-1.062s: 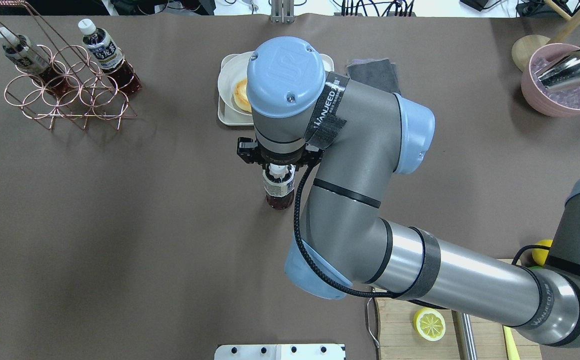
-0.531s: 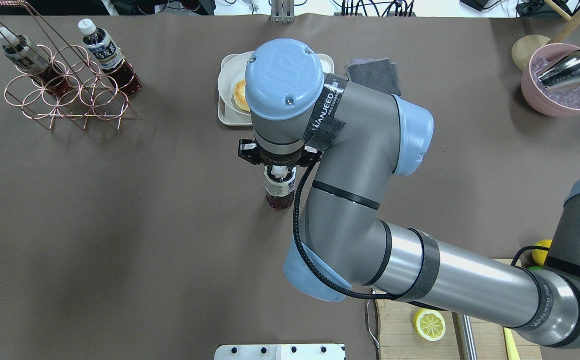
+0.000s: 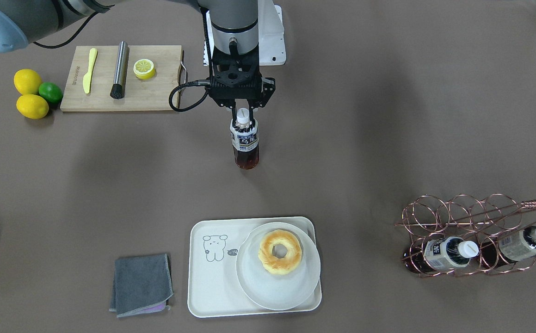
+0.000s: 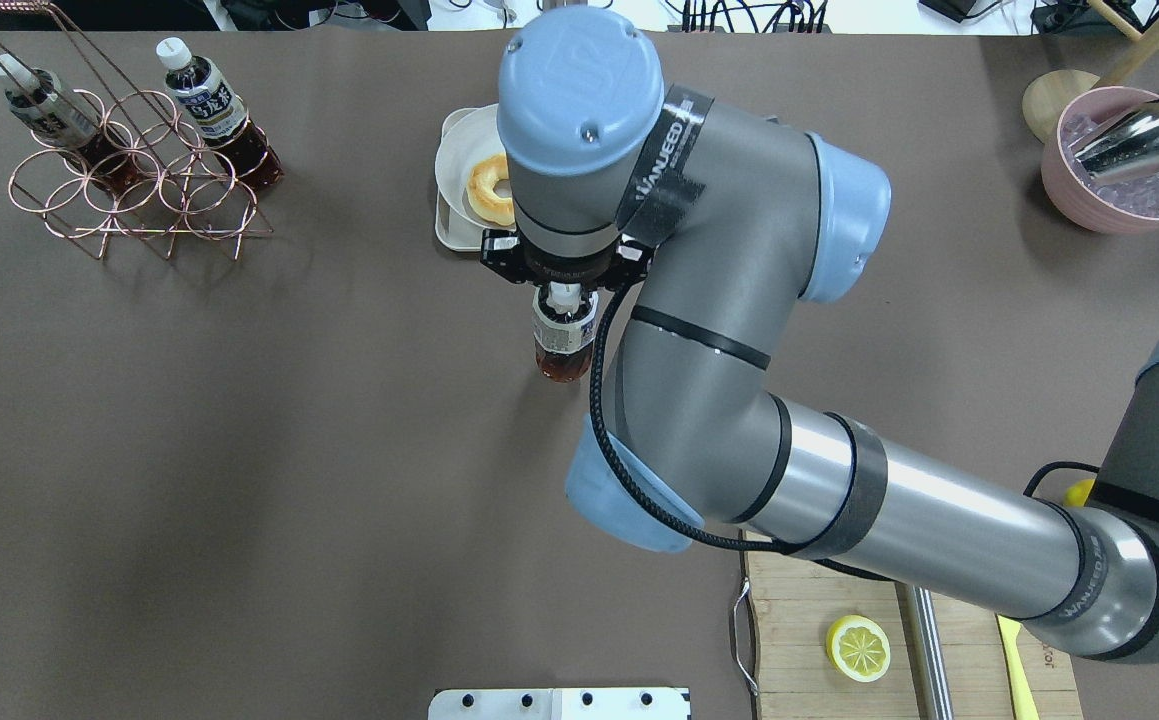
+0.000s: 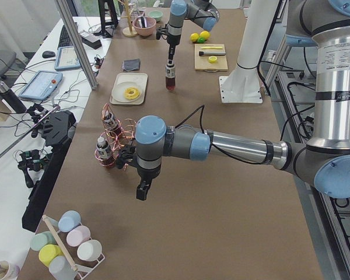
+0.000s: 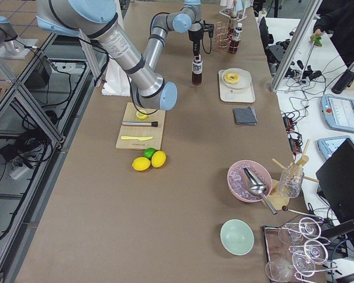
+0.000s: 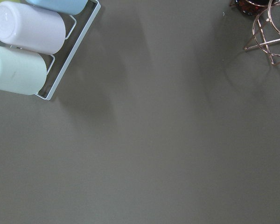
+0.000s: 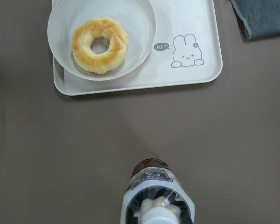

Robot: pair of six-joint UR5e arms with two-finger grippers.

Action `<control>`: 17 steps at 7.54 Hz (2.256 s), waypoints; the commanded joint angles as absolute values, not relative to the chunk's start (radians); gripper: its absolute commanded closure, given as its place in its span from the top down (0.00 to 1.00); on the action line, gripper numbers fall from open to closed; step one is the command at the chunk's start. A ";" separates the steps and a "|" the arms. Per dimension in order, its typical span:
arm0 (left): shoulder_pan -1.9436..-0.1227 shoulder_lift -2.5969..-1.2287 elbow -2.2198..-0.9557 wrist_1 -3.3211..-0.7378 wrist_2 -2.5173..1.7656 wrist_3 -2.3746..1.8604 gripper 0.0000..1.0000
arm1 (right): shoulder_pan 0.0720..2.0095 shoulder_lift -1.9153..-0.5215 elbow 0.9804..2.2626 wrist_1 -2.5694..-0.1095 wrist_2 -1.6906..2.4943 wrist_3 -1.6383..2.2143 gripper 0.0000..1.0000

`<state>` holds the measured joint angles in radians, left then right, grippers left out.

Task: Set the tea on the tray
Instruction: 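Carry the tea bottle with the right gripper onto the tray beside the bowl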

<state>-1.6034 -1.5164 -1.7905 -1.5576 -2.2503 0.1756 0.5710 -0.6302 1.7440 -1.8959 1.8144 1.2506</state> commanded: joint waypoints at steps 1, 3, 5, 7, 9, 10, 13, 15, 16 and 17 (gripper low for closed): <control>-1.603 -1.525 -1.792 -1.554 -2.250 0.173 0.98 | 0.694 -0.507 1.634 -1.953 1.951 1.232 0.00; -1.603 -1.537 -1.790 -1.552 -2.250 0.166 0.98 | 0.776 -0.473 1.533 -1.953 2.020 1.147 0.00; -1.601 -1.543 -1.789 -1.552 -2.250 0.164 0.98 | 0.865 -0.471 1.436 -1.942 2.054 1.024 0.00; -1.601 -1.543 -1.790 -1.552 -2.250 0.164 0.98 | 0.926 -0.450 1.277 -1.810 2.068 0.977 0.00; -1.601 -1.545 -1.789 -1.552 -2.249 0.163 0.98 | 0.960 -0.440 1.142 -1.683 2.074 0.927 0.00; -1.600 -1.554 -1.776 -1.555 -2.250 0.163 0.98 | 0.957 -0.434 1.119 -1.665 2.069 0.927 0.00; -1.600 -1.612 -1.703 -1.560 -2.249 0.164 0.98 | 0.919 -0.396 1.034 -1.589 2.039 0.940 0.00; -1.598 -1.620 -1.700 -1.559 -2.249 0.163 0.98 | 0.907 -0.403 1.034 -1.585 2.008 0.940 0.00; -1.600 -1.621 -1.701 -1.559 -2.249 0.163 0.98 | 0.897 -0.406 1.034 -1.572 2.006 0.937 0.00; -1.600 -1.621 -1.701 -1.559 -2.250 0.164 0.98 | 0.894 -0.426 1.038 -1.530 2.002 0.940 0.00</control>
